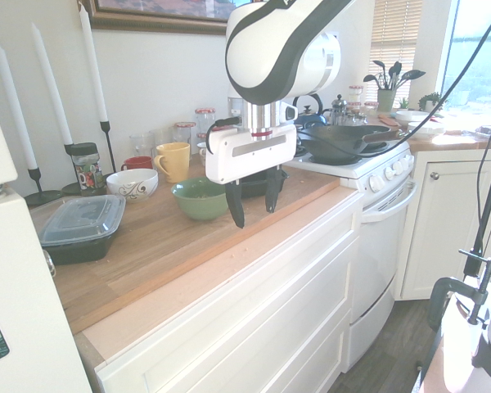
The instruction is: Pour the cereal into the box
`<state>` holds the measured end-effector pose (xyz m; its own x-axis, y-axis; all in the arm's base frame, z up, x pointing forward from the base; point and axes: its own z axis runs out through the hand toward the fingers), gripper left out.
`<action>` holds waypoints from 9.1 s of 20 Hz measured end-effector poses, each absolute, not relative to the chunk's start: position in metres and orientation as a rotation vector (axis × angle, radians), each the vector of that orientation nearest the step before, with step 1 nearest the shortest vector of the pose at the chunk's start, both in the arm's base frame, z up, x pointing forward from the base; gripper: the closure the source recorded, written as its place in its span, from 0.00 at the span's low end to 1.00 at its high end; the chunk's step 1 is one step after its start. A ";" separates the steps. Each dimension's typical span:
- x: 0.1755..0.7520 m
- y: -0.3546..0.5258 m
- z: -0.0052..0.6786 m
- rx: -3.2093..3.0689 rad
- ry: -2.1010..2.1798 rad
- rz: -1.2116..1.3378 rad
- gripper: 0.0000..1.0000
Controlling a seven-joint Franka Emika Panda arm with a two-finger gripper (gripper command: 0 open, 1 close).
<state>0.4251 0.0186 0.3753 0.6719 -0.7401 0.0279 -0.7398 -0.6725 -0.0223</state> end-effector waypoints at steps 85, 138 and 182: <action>0.659 0.016 0.398 -2.760 1.307 -0.175 1.00; 0.620 -0.286 0.401 -1.778 1.048 0.132 1.00; 0.623 0.065 0.458 -2.863 1.399 -0.570 1.00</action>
